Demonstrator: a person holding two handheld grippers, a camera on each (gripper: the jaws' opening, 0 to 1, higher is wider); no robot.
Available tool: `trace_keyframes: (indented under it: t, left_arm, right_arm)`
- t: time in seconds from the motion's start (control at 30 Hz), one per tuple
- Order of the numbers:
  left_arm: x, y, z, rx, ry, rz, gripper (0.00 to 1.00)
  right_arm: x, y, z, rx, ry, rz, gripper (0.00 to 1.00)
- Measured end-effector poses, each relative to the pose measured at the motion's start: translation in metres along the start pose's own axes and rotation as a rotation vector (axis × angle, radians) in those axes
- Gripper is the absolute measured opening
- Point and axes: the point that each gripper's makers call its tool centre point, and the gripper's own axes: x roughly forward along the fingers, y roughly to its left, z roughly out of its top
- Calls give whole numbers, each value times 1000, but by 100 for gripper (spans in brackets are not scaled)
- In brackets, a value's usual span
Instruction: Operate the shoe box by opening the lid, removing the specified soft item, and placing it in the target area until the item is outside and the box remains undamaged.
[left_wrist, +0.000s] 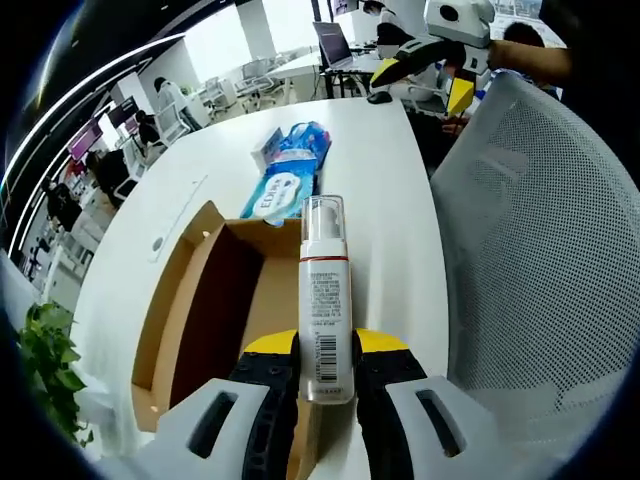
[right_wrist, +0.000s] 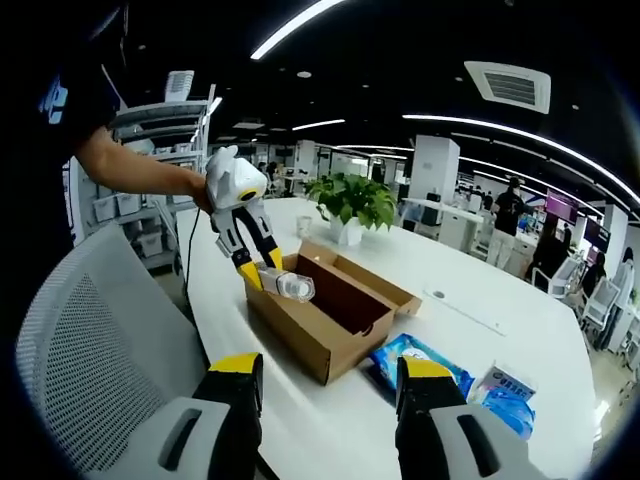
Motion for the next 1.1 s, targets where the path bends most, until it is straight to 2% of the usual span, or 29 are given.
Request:
trace_keyframes:
  t: [0.5, 0.7, 1.1]
  left_arm:
    - [8, -26, 28, 62, -58, -63, 19]
    - [9, -33, 33, 90, -74, -94, 19]
    - [10, -53, 42, 134, -104, -163, 19]
  right_arm:
    - [1, 8, 2, -23, -9, 44, 44]
    - [0, 18, 5, -27, -24, 96, 42]
    - [4, 35, 2, -60, -10, 174, 37]
